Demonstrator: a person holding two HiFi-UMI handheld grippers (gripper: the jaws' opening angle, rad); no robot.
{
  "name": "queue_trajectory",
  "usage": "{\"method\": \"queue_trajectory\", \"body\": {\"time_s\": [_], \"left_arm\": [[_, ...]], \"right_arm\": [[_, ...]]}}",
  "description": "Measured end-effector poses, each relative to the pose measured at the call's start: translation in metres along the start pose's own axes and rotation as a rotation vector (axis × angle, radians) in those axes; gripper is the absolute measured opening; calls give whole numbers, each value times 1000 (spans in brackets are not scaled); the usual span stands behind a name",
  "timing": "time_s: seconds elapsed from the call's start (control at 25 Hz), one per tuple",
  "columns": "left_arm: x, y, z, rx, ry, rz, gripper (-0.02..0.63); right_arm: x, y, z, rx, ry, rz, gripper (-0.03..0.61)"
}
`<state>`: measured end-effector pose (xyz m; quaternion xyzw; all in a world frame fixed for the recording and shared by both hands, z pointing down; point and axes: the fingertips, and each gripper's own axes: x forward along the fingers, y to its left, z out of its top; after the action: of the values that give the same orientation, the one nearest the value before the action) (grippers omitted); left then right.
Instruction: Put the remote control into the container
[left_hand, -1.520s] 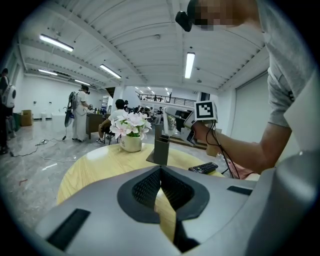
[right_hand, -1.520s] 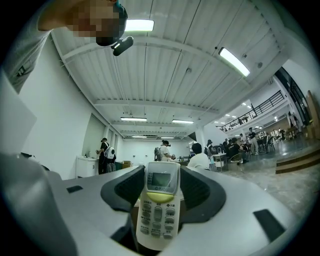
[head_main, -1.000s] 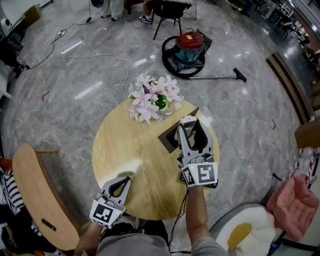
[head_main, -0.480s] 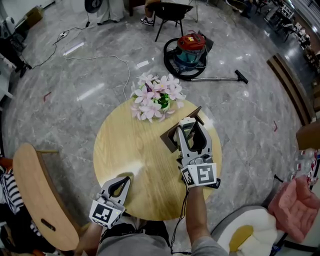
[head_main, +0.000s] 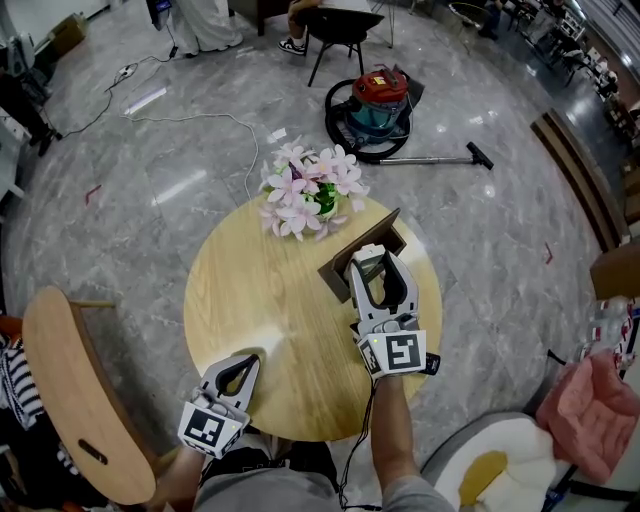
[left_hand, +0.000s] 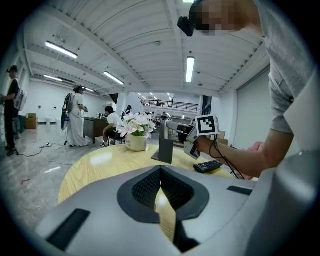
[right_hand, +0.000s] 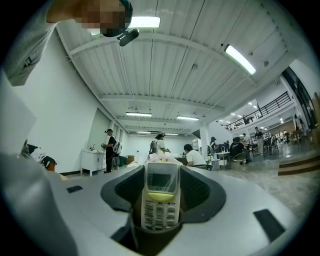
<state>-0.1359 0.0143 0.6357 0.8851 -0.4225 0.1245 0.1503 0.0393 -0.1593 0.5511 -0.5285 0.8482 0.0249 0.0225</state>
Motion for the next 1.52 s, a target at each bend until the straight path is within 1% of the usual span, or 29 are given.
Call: {"method": "queue_trajectory", "body": {"time_s": [0.36, 0.6, 0.84, 1.16, 1.36, 1.52], "left_arm": [[-3, -4, -8, 7, -8, 3, 7], [-4, -8, -7, 5, -2, -1, 6], [-7, -6, -10, 3, -1, 12, 6], [-4, -11, -11, 3, -4, 4, 6], [-3, -12, -7, 9, -4, -1, 7], [-5, -14, 1, 21, -6, 0, 6]], "right_arm": [[-9, 4, -23, 1, 37, -8, 219], [-12, 7, -34, 6, 74, -3, 219], [-13, 8, -45, 4, 96, 3, 219], [-14, 9, -46, 8, 96, 15, 219], [-16, 1, -44, 37, 99, -13, 219], [-16, -2, -38, 49, 107, -18, 219]]}}
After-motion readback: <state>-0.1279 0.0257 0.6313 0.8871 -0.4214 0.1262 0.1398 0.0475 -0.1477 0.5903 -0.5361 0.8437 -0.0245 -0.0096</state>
